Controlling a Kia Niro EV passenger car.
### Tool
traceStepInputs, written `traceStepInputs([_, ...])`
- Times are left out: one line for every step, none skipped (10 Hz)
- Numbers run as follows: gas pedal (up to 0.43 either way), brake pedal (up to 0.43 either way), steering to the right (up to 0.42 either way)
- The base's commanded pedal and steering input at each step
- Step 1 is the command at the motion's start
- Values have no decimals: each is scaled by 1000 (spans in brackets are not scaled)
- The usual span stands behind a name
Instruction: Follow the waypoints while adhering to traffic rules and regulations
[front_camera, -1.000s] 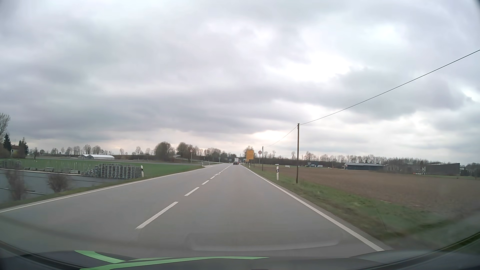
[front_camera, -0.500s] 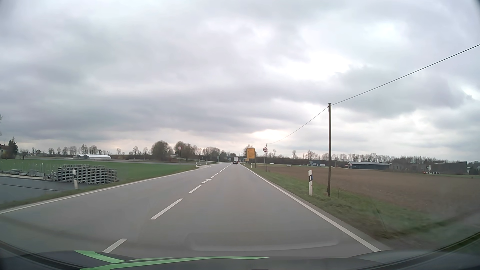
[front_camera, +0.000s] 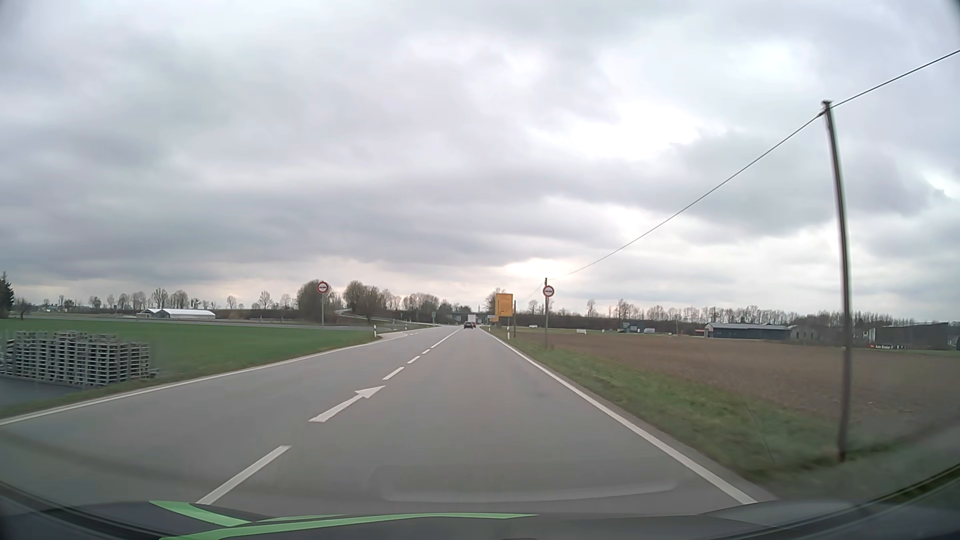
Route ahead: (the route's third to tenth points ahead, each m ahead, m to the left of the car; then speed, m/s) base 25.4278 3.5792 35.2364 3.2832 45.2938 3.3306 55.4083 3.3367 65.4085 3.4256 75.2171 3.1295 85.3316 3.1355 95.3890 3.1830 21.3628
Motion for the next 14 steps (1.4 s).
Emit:
traceStepInputs([189,0,1])
traceStepInputs([189,0,1])
traceStepInputs([189,0,1])
traceStepInputs([189,0,1])
traceStepInputs([189,0,1])
traceStepInputs([197,0,1])
traceStepInputs([197,0,1])
traceStepInputs([197,0,1])
traceStepInputs([197,0,1])
traceStepInputs([197,0,1])
traceStepInputs([197,0,1])
traceStepInputs([197,0,1])
traceStepInputs([197,0,1])
traceStepInputs([197,0,1])
